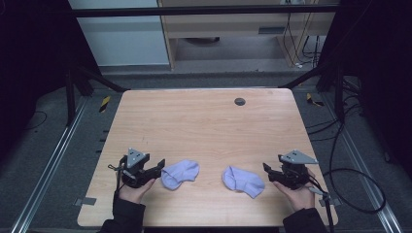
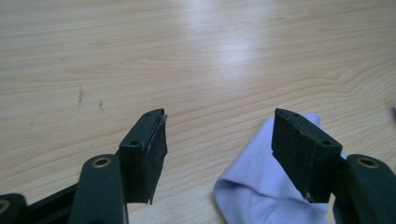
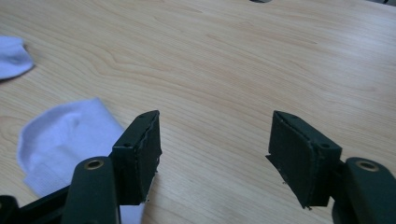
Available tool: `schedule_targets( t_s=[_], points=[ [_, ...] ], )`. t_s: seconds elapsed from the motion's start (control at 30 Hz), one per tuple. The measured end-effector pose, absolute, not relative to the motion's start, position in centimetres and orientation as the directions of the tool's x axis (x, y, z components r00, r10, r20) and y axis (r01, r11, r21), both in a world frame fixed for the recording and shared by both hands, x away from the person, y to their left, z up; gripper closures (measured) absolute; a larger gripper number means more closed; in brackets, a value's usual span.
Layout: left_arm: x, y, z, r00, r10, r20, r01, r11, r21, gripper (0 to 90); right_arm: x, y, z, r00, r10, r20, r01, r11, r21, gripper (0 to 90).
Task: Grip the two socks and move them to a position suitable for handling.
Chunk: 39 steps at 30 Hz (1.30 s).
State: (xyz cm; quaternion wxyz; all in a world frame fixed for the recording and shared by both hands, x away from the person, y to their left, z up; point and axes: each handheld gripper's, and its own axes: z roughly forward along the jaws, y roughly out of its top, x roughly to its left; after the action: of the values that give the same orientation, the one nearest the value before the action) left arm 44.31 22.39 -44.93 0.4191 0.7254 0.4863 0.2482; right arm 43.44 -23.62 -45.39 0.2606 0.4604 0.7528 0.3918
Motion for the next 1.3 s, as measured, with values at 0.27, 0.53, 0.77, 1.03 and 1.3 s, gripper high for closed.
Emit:
schedule_targets(
  t_s=[0.27,0.53,0.77,1.03,1.3],
  points=[
    [44.4,20.2,-44.4,0.435,0.9,-0.037,0.486,-0.2,0.851,34.9,43.3,-22.8,-44.4,-0.48,0.877,-0.019,0.479,0.28,0.832,33.7],
    [44.6,18.2,-43.9,0.456,0.889,-0.025,0.474,-0.219,0.853,35.0,43.1,-22.8,-43.8,-0.508,0.86,-0.044,0.464,0.316,0.827,34.9],
    [44.7,16.3,-43.7,0.481,0.876,-0.024,0.47,-0.234,0.851,35.0,42.7,-22.9,-43.5,-0.513,0.858,-0.025,0.46,0.299,0.836,35.7],
    [44.7,13.5,-43.8,0.516,0.857,-0.016,0.462,-0.263,0.847,35.4,42.0,-22.9,-43.8,-0.527,0.849,-0.029,0.456,0.312,0.833,40.7],
    [44.5,10.6,-44.1,0.554,0.832,-0.003,0.455,-0.3,0.838,36.2,41.4,-22.7,-44.6,-0.554,0.832,-0.026,0.47,0.338,0.815,46.3]
  ],
)
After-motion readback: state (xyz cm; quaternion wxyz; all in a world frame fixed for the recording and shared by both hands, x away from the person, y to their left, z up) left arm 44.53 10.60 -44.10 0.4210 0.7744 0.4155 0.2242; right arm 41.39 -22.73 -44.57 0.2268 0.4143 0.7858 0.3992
